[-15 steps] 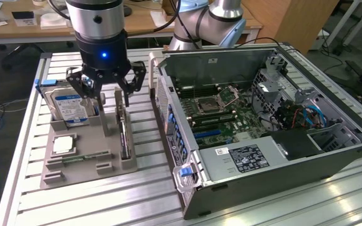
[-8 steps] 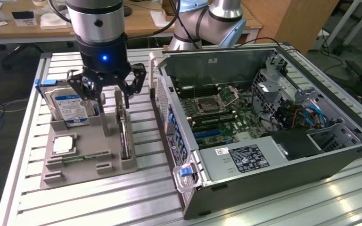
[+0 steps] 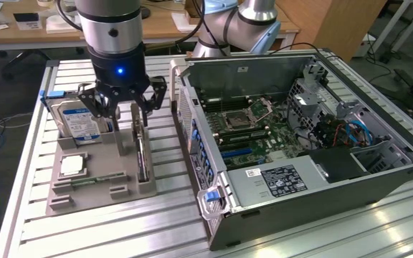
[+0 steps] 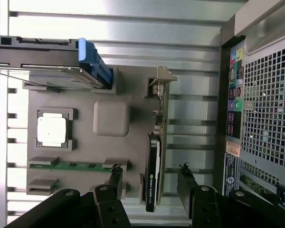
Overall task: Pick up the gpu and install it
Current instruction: 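Pick up the gpu and move the gpu toward the slot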
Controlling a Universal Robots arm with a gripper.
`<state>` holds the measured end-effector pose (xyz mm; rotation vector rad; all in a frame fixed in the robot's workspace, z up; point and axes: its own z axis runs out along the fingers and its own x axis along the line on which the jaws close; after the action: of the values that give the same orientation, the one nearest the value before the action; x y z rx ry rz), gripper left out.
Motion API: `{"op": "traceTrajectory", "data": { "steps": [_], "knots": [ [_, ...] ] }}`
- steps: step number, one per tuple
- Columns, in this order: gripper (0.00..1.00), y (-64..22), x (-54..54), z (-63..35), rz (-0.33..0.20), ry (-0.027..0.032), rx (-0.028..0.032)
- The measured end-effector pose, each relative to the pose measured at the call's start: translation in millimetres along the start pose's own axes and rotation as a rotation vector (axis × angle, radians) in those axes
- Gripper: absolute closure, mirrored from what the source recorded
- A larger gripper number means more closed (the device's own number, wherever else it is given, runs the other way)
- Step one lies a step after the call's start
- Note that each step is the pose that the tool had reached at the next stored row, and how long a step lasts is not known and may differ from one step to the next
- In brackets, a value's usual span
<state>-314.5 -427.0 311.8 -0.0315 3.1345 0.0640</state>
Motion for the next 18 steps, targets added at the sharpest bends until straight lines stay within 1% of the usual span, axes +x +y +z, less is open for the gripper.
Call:
{"op": "traceTrajectory", "data": {
  "steps": [4,5,18],
  "knots": [
    [0.41,-0.4,0.0,3.3,0.000,0.0001,0.0000],
    [0.41,-0.7,0.0,6.4,0.000,0.0000,0.0000],
    [0.41,-2.2,0.1,15.3,0.000,0.0000,0.0000]
  ]
}}
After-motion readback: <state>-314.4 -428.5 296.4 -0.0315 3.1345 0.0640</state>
